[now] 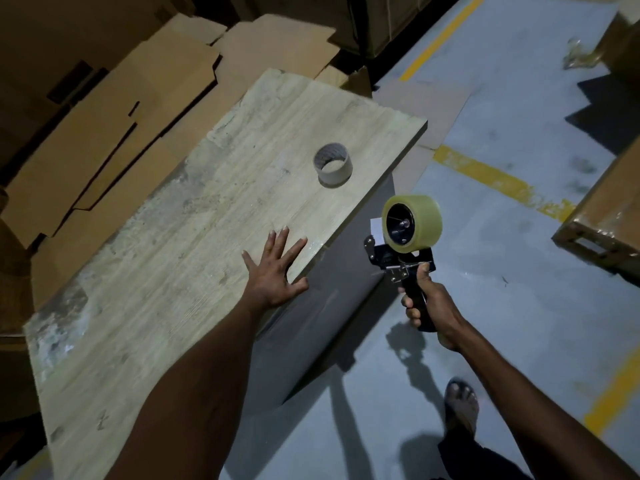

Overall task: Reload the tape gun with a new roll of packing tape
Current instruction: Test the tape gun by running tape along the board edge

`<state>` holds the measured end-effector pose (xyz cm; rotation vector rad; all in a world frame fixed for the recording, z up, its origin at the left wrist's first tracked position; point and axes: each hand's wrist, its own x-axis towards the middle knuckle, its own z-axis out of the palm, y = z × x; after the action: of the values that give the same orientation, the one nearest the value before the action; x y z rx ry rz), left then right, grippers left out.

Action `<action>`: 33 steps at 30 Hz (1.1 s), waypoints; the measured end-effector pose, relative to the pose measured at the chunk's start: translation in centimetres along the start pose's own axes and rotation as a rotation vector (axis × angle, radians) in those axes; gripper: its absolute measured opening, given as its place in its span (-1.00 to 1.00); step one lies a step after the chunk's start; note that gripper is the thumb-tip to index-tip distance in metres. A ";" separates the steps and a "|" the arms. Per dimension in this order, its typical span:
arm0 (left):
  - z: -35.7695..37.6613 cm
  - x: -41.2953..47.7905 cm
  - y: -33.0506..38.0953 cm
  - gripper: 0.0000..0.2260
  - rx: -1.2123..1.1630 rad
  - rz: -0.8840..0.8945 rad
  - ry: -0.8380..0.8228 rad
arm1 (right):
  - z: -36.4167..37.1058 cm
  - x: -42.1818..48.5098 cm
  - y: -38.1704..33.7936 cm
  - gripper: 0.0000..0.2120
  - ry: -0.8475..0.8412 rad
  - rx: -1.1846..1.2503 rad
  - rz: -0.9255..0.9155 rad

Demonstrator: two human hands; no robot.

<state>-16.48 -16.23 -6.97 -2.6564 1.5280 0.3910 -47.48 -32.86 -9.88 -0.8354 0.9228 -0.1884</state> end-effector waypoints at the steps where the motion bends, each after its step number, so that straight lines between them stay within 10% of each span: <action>1: -0.2 -0.2 0.6 -0.12 0.004 -0.057 -0.022 | 0.1 -0.5 -1.0 -0.21 -0.016 0.003 -0.009; 13: -5.0 -2.5 -1.7 -0.20 -0.261 -0.164 -0.304 | 6.9 -2.7 -11.1 -0.13 -0.201 -0.195 0.008; 24: -4.8 -5.8 -11.8 -0.59 -0.104 -0.463 0.364 | 20.7 4.6 -14.8 -0.12 -0.297 -0.205 0.173; 33: -5.1 -5.9 -17.2 -0.51 -0.147 -0.592 0.399 | 32.4 10.3 -14.2 -0.16 -0.358 -0.196 0.306</action>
<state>-3.58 -3.34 -2.02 -3.2611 0.7009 -0.0716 -13.56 -29.43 4.08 -0.8615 0.7251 0.3141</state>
